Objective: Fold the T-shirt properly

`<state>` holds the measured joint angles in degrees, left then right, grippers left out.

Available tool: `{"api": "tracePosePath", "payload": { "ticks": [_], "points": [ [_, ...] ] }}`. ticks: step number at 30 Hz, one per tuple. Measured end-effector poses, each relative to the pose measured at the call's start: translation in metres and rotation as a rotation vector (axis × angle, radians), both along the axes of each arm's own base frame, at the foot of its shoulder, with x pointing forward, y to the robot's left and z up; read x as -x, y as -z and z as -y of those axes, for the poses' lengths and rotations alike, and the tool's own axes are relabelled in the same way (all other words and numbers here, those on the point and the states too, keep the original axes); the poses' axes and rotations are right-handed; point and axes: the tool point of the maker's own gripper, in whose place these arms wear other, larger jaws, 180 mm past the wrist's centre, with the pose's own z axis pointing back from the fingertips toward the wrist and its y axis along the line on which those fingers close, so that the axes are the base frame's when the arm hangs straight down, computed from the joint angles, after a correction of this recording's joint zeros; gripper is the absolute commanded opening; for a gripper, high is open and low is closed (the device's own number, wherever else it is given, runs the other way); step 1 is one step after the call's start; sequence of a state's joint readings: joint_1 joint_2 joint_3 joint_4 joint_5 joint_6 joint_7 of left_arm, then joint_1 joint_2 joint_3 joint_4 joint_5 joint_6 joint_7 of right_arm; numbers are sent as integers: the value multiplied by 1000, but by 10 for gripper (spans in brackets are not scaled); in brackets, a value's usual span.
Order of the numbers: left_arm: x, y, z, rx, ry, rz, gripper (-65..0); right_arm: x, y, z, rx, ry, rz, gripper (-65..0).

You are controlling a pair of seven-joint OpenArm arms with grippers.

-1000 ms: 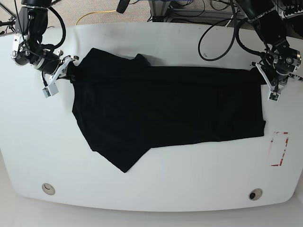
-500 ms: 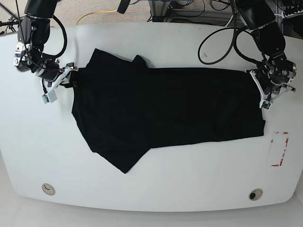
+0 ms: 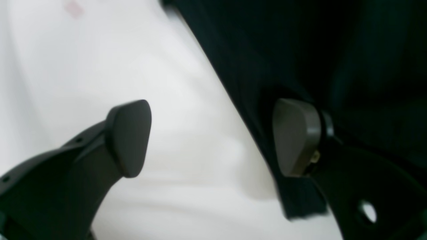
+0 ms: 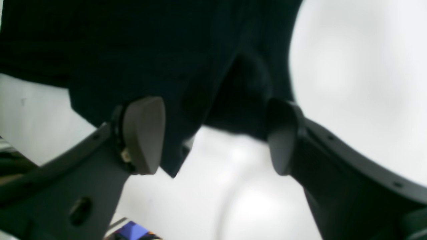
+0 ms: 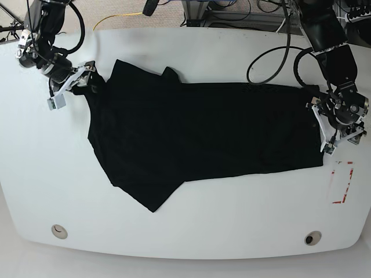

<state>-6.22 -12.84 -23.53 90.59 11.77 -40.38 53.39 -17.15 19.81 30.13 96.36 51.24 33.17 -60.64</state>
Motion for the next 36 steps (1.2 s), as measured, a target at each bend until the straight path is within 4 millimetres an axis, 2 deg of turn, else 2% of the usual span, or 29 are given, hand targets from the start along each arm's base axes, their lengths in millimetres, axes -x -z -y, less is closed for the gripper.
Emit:
{"api": "tracePosePath", "payload": {
  "ticks": [5,10,13,16,18,20,23,25,27,31,36],
  "points": [
    [-7,-13,-7,-22,-10,24,-121,14,5,6,-18,53,-15,-197],
    [-4,-21,-14,-36,-23,44,-121,26,10,-14,-107,55,-37,-197],
    [7,-34,-20,-77,-26,77,-121,22,9,-26,-159,69,-14,-197],
    [17,-43,-26,-101,-45,90,-121,23,10,-27,-166,73,-18,-197],
    [16,-49,-24,-72,-47,119,-121,24,15,-28,-172,72,-32,-200],
    [11,-61,-20,-29,-31,181,-121,28,23,-39,-180,42,-64,-201],
    [17,-73,-30,-20,-46,226,-121,35,28,-52,-205,20,-88,-203],
    [26,-70,-37,-37,-64,195,-121,39,31,-52,-217,28,-96,-203],
    [33,-64,-36,-36,-64,178,-121,48,34,-51,-224,36,-115,-205],
    [32,-61,-20,4,-27,190,-121,54,35,-75,-275,-5,-116,-205],
    [35,-41,3,67,-32,167,-121,50,35,-97,-303,-51,-116,-206]
  ]
}}
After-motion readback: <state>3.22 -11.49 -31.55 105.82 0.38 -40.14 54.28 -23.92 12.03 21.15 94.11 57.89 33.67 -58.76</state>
